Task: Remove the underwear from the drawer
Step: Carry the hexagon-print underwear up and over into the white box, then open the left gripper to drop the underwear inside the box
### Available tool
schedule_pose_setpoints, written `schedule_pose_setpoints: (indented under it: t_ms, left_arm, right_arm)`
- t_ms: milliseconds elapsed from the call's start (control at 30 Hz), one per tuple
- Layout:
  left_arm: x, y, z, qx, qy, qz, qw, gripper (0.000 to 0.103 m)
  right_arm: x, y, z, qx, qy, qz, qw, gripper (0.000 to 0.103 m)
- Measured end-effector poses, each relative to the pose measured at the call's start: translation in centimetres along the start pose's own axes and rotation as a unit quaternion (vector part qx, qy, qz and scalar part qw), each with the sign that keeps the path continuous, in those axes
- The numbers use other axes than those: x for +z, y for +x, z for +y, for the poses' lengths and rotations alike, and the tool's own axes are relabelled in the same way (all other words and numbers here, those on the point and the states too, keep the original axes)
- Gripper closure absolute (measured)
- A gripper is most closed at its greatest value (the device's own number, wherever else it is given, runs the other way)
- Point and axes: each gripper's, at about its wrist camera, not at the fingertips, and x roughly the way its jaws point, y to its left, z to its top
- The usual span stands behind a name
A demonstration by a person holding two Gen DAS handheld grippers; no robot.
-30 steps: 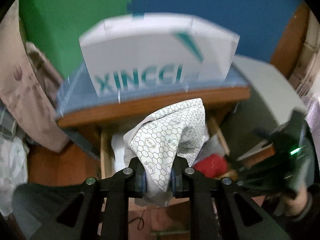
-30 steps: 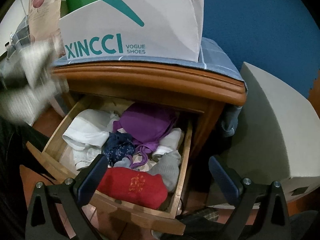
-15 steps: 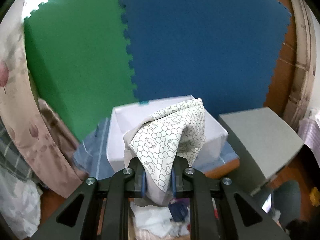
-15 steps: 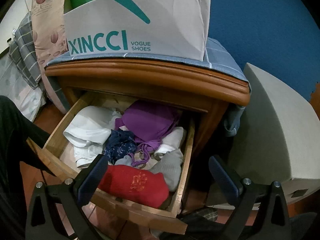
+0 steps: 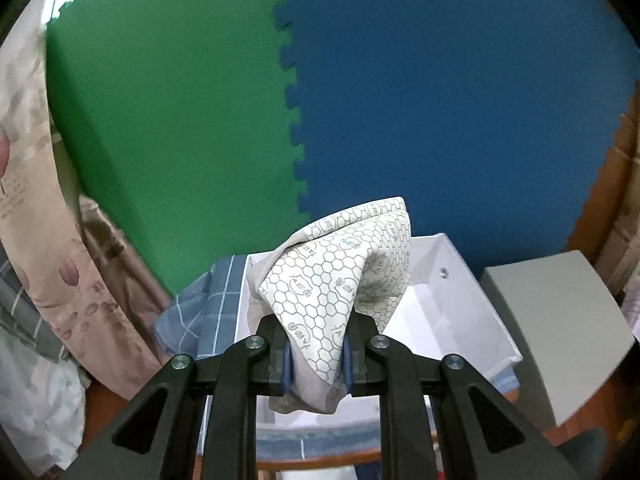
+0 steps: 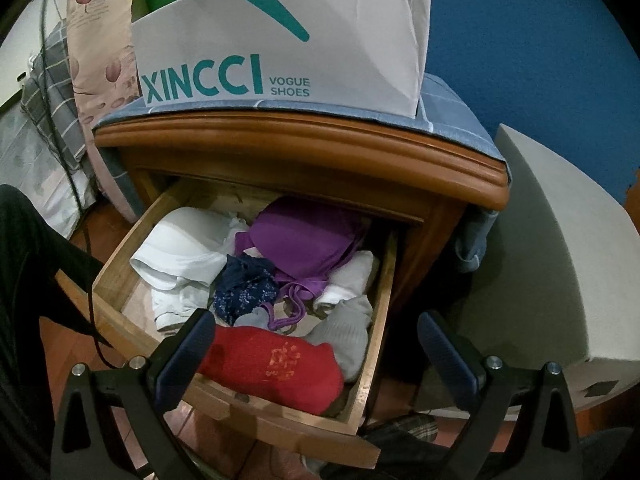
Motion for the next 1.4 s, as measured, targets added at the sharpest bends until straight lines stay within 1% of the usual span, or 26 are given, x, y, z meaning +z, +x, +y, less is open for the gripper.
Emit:
schedule_pose_setpoints:
  t_ms: [133,333,400,533,667,733,1033,1133,1300,1400]
  left_arm:
    - [0.5,2.8,0.6,0.017,0.0,0.03,0.9994,0.087]
    - [1.4,5.4,1.6,0.026,-0.02,0.076,0.9966,0.087]
    - [1.9,6.4,1.7,0.023,-0.022,0.092,0.9952,0.087]
    - [2.5,8.6,1.6,0.021,-0.022,0.133,0.9907,0.086]
    - [2.6,10.8,1.4,0.031,-0.012,0.165,0.9858,0.086]
    - [2.4,11.9,1.5,0.034,-0.007,0.184,0.9823,0.086]
    - [1.6,15.7,1.7,0.047,0.011,0.248,0.9676,0.086]
    - [1.0,16.7,1.4,0.051,0.024,0.261,0.9636,0.086]
    - [0.1,17.7,1.4,0.055,0.03,0.273,0.96,0.086]
    - [-0.1,17.9,1.5,0.056,0.029,0.273,0.9599,0.086]
  right_arm:
    - [-0.1,0.0,0.0,0.002,0.0,0.001,1.0,0.0]
    - [-0.1,0.5,0.0,0.009,0.001,0.008,1.0,0.0]
    - [-0.1,0.6,0.0,0.013,0.003,0.009,1.0,0.0]
    - [-0.1,0.7,-0.1,0.019,0.01,0.013,1.0,0.0]
    - [-0.1,0.9,-0.4,0.026,0.02,0.017,0.999,0.0]
    - [-0.2,1.0,-0.5,0.031,0.025,0.02,0.999,0.0]
    - [-0.2,1.4,-0.7,0.047,0.036,0.028,0.998,0.0]
    - [-0.2,1.4,-0.6,0.05,0.036,0.029,0.998,0.0]
    - [-0.2,1.6,-0.8,0.051,0.042,0.034,0.997,0.0]
    - [-0.2,1.8,-0.8,0.049,0.043,0.035,0.997,0.0]
